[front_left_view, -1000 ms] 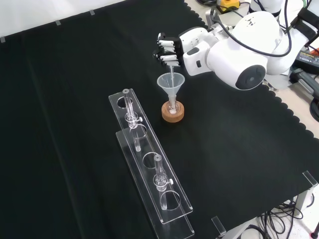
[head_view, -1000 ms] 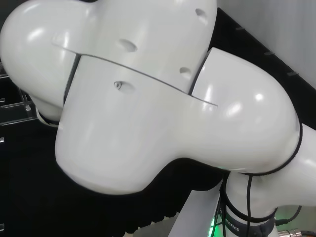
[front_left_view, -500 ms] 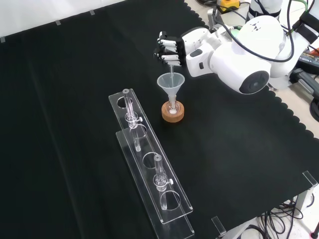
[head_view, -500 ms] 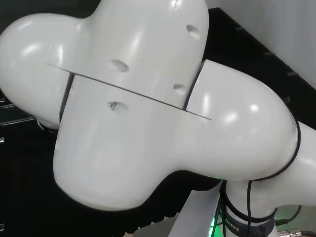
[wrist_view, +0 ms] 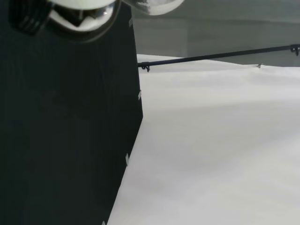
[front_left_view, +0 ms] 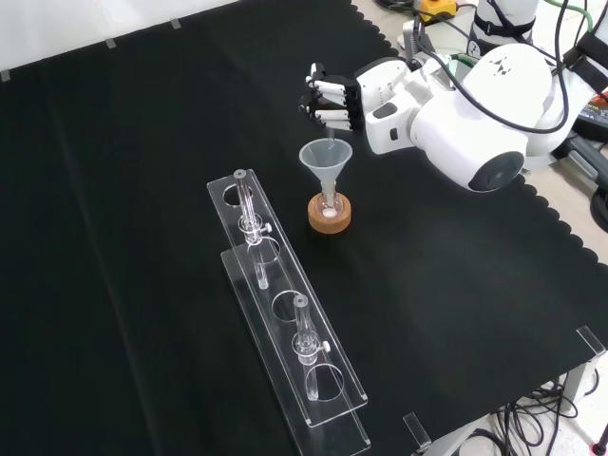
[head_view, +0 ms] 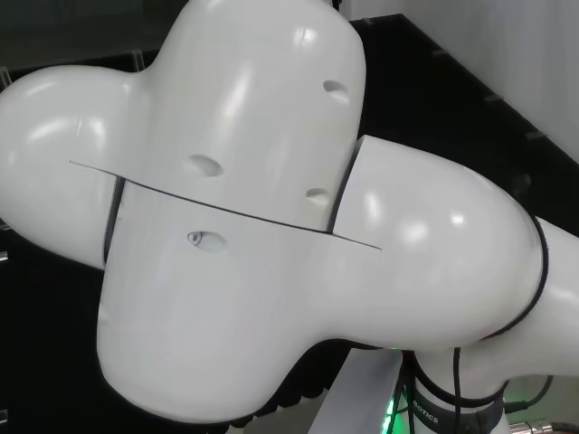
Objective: Pour all the NaCl from the weighing funnel into the round-bottom flask.
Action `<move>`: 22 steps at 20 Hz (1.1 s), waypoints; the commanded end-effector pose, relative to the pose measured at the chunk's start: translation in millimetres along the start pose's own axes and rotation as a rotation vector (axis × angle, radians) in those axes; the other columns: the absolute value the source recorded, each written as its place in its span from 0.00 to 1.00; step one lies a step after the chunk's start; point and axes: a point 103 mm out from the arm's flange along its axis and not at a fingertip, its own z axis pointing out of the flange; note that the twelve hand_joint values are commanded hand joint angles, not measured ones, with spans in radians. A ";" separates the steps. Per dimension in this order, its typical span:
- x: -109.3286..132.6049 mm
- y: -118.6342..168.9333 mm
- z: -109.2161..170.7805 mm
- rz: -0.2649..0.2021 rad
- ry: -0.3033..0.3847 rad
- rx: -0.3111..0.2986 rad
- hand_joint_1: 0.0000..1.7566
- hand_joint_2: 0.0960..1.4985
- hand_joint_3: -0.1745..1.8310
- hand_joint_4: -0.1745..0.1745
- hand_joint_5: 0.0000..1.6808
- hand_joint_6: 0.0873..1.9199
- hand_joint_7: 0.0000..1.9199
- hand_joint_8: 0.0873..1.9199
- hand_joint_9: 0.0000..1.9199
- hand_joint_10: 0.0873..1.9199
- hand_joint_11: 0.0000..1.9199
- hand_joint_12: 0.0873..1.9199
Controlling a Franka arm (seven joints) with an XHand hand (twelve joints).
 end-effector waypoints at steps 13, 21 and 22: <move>2.5 -2.3 -3.6 -0.001 -0.043 -0.020 0.65 0.41 0.38 1.00 0.80 0.24 0.39 0.28 0.62 0.01 0.51 0.46; 0.5 -0.9 -4.0 0.000 -0.040 -0.021 0.65 0.41 0.38 1.00 0.80 0.24 0.39 0.28 0.62 0.01 0.52 0.46; 0.7 -0.8 -4.3 -0.001 -0.039 -0.023 0.65 0.41 0.38 1.00 0.80 0.24 0.39 0.28 0.62 0.01 0.52 0.46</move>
